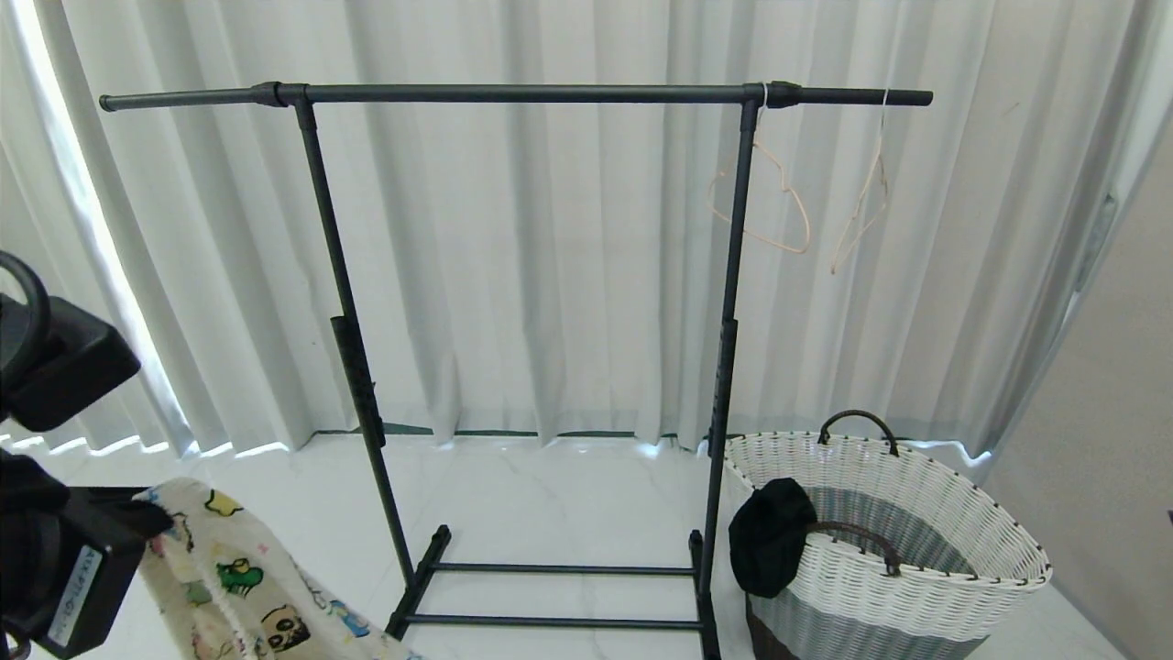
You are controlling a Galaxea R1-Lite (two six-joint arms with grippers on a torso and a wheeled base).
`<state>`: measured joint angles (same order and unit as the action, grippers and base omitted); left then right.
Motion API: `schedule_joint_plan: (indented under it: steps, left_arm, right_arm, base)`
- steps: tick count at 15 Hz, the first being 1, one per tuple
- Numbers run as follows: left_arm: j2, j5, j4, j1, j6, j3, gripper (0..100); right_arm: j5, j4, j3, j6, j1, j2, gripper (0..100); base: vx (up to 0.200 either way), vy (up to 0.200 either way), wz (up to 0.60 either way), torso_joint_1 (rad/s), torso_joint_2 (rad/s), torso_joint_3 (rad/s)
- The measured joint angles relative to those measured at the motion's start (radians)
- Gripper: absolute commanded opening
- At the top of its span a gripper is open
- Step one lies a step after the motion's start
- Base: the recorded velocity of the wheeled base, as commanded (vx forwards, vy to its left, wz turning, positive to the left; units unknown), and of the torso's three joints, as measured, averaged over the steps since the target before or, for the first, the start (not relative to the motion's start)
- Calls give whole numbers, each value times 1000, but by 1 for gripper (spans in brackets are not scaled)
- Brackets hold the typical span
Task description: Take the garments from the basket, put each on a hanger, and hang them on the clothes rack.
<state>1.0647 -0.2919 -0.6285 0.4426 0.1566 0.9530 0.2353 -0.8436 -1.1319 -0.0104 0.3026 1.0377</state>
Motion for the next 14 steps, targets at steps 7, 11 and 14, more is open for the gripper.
schedule_joint_plan:
  steps: [7,11,14]
  left_arm:
    - [-94,-37,1,-60,3,-141,0]
    - [-106,-48,2,-62,2,-146,0]
    - [-109,-51,18,-62,3,-143,0]
  right_arm:
    - [-7,37,32,9,-4,-24,100]
    - [-7,153,31,32,-19,22,100]
    - [-9,228,26,32,-56,73,100]
  base:
    - [0,0,0,0,0,0]
    - [0,0,0,30,-100,-70]
    - [0,0,0,139,-388,-248]
